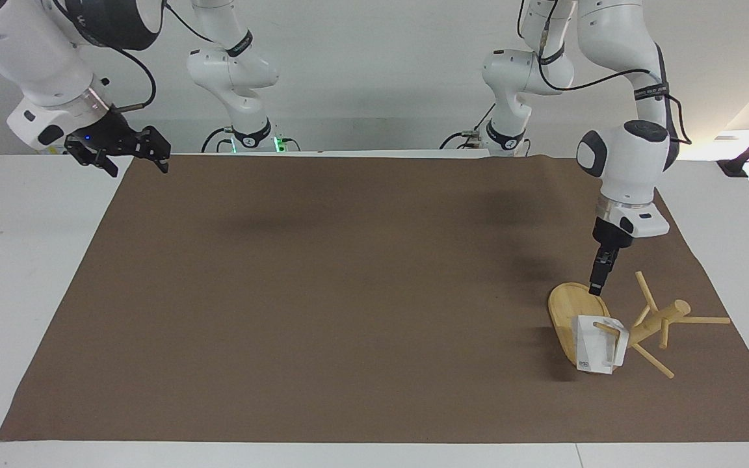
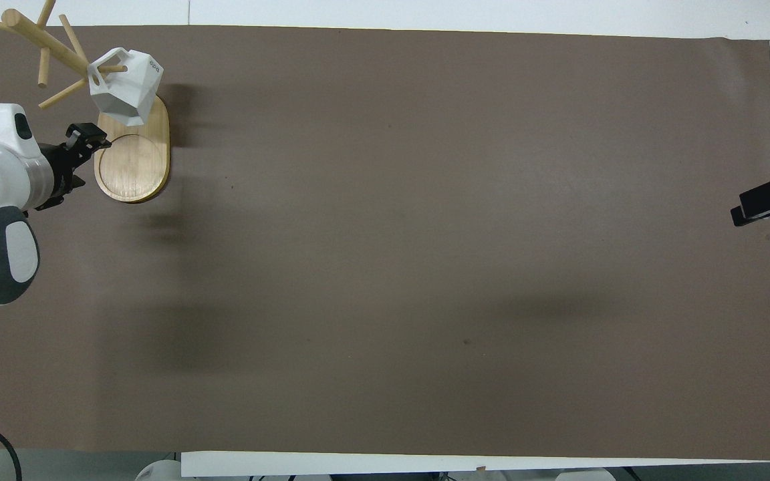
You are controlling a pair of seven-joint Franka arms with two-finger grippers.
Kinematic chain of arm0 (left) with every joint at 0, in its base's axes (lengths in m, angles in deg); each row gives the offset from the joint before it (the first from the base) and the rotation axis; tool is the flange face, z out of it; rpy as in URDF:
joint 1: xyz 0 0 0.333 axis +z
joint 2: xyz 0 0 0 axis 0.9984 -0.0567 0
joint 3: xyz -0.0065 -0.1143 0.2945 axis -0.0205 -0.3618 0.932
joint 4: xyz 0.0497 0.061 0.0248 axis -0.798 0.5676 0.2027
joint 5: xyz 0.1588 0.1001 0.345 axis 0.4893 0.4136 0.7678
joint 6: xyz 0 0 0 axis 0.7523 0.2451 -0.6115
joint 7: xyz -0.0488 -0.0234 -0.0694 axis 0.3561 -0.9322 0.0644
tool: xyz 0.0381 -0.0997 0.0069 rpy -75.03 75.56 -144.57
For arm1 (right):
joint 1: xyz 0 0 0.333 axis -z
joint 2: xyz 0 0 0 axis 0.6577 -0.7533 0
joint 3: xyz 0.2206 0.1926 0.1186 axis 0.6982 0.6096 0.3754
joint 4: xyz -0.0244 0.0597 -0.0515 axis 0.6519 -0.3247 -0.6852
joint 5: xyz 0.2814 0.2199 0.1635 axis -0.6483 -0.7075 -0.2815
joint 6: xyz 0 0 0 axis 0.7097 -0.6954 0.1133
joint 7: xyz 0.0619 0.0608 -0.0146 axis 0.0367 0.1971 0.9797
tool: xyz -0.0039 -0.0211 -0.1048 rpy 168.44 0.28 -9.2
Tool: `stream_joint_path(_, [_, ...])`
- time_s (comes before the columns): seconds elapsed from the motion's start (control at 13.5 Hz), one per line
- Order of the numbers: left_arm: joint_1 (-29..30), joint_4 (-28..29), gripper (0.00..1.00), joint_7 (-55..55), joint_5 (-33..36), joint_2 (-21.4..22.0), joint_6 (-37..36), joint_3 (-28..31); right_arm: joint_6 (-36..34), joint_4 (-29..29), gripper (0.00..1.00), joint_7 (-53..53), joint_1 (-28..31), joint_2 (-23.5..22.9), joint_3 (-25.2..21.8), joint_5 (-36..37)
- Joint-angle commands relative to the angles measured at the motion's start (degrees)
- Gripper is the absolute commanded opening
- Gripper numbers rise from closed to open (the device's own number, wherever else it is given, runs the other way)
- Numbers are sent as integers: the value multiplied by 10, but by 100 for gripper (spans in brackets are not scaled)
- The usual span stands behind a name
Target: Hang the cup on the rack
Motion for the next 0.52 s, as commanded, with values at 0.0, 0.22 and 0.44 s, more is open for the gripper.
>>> stream_joint_path(0.0, [9, -58, 100, 102, 11, 30, -178, -2, 3, -13, 100, -6, -6, 11, -1, 5])
stream_joint_path(0.22, [9, -165, 100, 225, 12, 30, -338, -2, 4, -13, 100, -6, -6, 11, -1, 6])
stream_joint_path(0.44, [9, -260, 100, 391, 11, 29, -484, -3, 17, -17, 100, -14, -1, 11, -2, 12])
